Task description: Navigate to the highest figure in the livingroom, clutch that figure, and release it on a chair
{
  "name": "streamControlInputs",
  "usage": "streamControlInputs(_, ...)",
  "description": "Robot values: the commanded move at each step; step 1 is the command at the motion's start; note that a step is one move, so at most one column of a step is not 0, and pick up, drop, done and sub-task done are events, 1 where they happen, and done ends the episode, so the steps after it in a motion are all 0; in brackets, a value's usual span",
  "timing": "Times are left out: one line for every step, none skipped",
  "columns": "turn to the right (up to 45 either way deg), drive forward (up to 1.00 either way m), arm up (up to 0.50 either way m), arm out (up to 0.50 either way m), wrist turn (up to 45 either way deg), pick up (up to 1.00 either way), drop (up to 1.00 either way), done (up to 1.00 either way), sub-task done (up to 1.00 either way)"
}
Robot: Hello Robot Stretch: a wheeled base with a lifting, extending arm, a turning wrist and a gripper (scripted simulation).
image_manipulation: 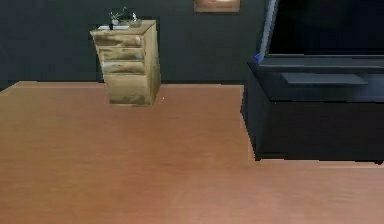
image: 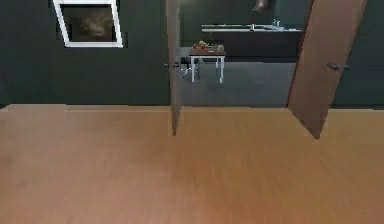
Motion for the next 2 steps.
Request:
streamControlInputs(0.0,0.35,0.0,0.0,0.0,0.0,0.0,0.0,0.0)
streamControlInputs(-45.0,0.0,0.0,0.0,0.0,0.0,0.0,0.0,0.0)
